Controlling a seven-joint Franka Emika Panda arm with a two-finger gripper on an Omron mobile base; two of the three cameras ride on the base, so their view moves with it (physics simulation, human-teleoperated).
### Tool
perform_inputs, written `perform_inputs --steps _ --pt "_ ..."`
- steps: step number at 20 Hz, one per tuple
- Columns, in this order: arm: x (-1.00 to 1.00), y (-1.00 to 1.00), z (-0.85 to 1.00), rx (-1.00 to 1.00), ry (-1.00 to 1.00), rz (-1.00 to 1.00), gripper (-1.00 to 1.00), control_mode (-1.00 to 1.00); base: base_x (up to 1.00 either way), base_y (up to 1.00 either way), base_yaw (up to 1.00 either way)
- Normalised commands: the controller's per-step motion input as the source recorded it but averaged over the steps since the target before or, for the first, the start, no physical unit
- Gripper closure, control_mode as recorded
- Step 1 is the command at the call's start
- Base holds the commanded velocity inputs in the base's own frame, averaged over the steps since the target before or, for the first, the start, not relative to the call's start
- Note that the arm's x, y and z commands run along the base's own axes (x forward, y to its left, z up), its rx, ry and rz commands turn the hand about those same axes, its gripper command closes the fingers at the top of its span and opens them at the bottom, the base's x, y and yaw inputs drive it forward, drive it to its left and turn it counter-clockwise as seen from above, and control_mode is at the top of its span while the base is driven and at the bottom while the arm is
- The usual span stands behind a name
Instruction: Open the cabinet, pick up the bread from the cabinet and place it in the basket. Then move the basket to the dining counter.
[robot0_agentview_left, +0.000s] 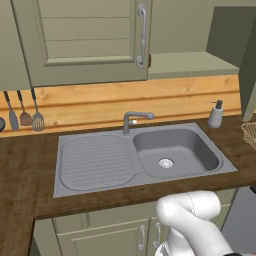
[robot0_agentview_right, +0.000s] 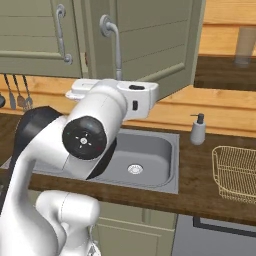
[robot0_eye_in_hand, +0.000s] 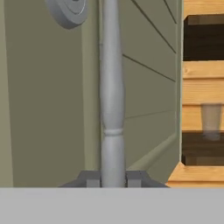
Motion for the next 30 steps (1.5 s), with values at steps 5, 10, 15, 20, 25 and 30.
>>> perform_inputs --steps 5,10,15,20,25,30 --pt "-0.11 0.00 0.00 0.00 0.00 -0.01 -1.00 -1.00 0.00 0.00 0.00" --pt "-0.94 0.28 0.00 -0.06 0.00 -0.18 -1.00 -1.00 0.00 0.00 0.00" --pt "-1.00 0.69 0.00 -0.09 0.00 -0.27 -1.00 -1.00 0.00 0.00 0.00" --pt "-0.82 1.00 -0.01 -0.09 0.00 -0.46 -1.00 -1.00 0.00 0.00 0.00" --pt "-0.08 0.96 0.01 -0.09 0.00 -0.43 -1.00 -1.00 0.00 0.00 0.00" --pt "0.28 0.63 0.06 -0.06 -0.02 -0.37 -1.00 -1.00 0.00 0.00 0.00"
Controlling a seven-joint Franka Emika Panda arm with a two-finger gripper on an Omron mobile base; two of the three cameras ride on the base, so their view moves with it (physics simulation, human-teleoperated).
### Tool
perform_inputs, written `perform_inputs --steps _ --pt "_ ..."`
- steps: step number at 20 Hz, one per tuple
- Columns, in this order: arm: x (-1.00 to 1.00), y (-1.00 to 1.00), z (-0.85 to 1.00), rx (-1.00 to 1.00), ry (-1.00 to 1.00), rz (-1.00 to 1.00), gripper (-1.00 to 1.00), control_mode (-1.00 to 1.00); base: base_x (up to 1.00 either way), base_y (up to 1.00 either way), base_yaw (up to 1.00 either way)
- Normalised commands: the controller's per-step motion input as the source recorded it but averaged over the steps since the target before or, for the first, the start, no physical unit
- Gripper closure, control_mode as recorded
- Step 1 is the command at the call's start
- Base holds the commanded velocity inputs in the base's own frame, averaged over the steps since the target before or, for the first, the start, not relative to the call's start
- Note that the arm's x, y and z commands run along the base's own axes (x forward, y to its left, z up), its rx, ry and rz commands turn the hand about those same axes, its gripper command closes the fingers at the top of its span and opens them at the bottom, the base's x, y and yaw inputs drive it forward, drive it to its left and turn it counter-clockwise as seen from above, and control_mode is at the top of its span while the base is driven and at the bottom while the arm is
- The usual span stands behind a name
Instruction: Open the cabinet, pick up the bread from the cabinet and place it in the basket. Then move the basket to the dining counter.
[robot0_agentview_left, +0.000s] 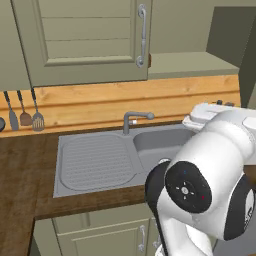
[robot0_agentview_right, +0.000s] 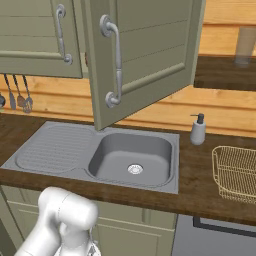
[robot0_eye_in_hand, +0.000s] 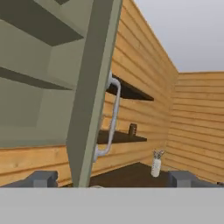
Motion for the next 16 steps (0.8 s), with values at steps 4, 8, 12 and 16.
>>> perform_inputs --steps 4,8,12,16 --pt "0.61 -0.18 -0.06 0.14 0.00 -0.18 -1.00 -1.00 0.00 0.00 0.00" --pt "0.60 -0.42 -0.15 0.06 0.01 -0.13 -1.00 -1.00 0.00 0.00 0.00" --pt "0.58 -0.23 -0.18 0.00 0.00 -0.02 -1.00 -1.00 0.00 0.00 0.00" --pt "0.48 -0.23 -0.22 0.00 -0.04 0.00 -1.00 -1.00 0.00 0.00 0.00"
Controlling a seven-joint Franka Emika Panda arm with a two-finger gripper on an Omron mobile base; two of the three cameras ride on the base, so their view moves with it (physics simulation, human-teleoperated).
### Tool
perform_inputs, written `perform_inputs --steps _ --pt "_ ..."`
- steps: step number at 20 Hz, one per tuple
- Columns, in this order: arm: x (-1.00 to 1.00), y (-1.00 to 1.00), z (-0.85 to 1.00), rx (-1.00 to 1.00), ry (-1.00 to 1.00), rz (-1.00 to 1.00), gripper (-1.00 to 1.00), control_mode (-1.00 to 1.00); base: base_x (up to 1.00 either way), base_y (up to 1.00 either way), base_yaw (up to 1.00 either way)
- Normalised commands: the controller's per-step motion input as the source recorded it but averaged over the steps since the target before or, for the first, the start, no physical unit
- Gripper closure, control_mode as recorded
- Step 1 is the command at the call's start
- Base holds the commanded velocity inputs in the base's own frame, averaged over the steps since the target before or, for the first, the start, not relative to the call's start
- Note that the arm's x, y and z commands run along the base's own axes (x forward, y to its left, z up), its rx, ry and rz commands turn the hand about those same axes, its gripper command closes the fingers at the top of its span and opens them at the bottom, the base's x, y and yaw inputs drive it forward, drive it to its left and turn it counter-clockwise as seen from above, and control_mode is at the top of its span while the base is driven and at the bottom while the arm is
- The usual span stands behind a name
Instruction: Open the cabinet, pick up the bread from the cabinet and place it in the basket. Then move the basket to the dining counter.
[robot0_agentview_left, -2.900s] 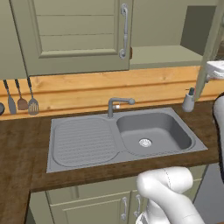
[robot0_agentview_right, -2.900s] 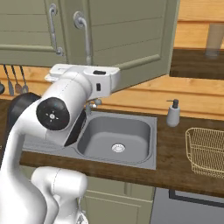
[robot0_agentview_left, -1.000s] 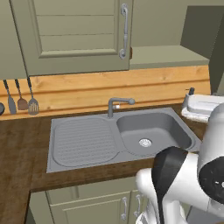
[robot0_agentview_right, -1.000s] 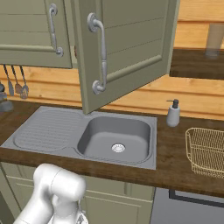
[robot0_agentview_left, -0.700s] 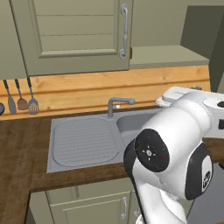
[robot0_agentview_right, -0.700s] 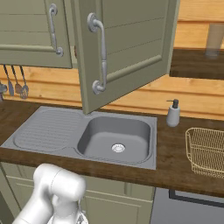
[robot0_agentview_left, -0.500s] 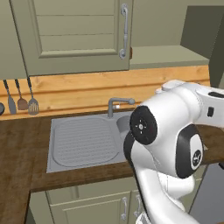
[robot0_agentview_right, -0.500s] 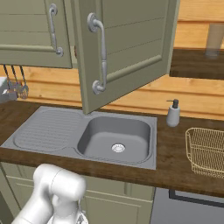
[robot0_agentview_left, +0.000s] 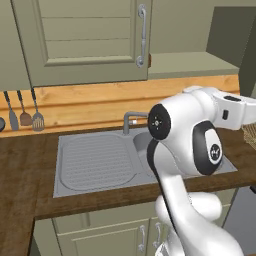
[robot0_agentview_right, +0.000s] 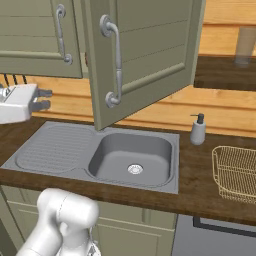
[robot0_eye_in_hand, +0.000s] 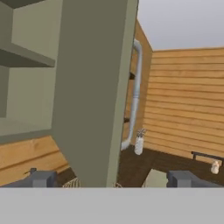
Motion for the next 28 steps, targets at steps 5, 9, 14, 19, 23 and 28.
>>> perform_inputs --steps 5,9,14,19,23,28 --pt "0.52 -0.25 -0.19 0.00 -0.04 0.00 -1.00 -1.00 0.00 0.00 0.00" --pt "0.45 -0.35 -0.18 0.01 -0.03 0.00 -1.00 -1.00 0.00 0.00 0.00" --pt "0.19 -0.50 -0.06 0.00 0.00 0.00 -1.00 -1.00 0.00 0.00 0.00" --pt "0.00 -0.75 0.00 0.00 0.00 0.00 -1.00 -1.00 0.00 0.00 0.00" --pt "-0.04 -0.90 0.00 0.00 0.00 0.00 -1.00 -1.00 0.00 0.00 0.00" --pt "-0.11 -0.92 0.00 0.00 0.00 0.00 -1.00 -1.00 0.00 0.00 0.00"
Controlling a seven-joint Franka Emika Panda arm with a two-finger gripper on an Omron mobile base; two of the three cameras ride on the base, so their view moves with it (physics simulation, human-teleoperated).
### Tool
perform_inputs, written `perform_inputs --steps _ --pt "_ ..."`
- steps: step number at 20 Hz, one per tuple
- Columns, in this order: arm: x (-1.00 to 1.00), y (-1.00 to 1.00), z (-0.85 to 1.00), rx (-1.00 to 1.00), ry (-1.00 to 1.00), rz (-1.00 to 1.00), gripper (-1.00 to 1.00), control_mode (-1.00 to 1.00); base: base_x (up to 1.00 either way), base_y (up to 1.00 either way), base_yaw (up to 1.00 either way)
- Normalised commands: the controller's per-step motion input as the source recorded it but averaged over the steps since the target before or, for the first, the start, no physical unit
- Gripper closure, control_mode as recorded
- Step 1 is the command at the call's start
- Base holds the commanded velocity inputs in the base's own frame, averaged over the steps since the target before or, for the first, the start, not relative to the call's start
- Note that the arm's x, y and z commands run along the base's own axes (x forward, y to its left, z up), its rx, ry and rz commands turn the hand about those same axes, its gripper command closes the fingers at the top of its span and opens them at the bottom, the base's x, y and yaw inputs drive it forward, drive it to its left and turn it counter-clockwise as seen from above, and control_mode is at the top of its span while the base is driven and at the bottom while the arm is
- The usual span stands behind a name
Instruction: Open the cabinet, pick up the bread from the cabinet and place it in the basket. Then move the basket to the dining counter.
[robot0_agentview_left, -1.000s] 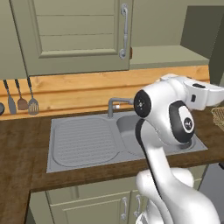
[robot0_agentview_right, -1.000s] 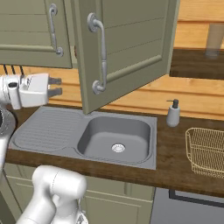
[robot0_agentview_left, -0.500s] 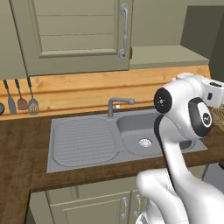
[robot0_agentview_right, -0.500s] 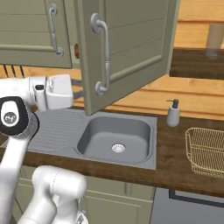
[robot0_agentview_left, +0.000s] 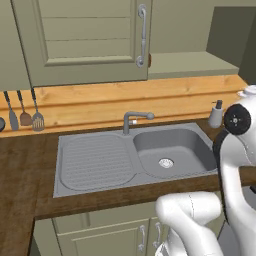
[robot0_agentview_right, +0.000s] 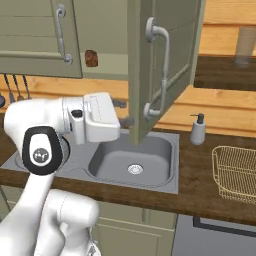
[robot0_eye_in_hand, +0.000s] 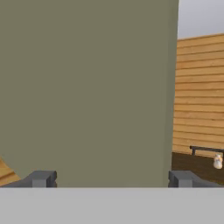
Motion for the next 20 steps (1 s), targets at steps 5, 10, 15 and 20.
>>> perform_inputs --steps 5,10,15,20 --pt "-0.03 -0.86 0.00 0.00 0.01 -0.01 -1.00 -1.00 0.00 0.00 0.00" --pt "0.04 -0.72 0.00 0.00 0.01 0.00 -1.00 -1.00 0.00 0.00 0.00" --pt "0.11 -0.40 0.00 0.00 0.00 0.00 -1.00 -1.00 0.00 0.00 0.00" --pt "0.15 -0.11 0.00 0.00 0.02 0.00 -1.00 -1.00 0.00 0.00 0.00"
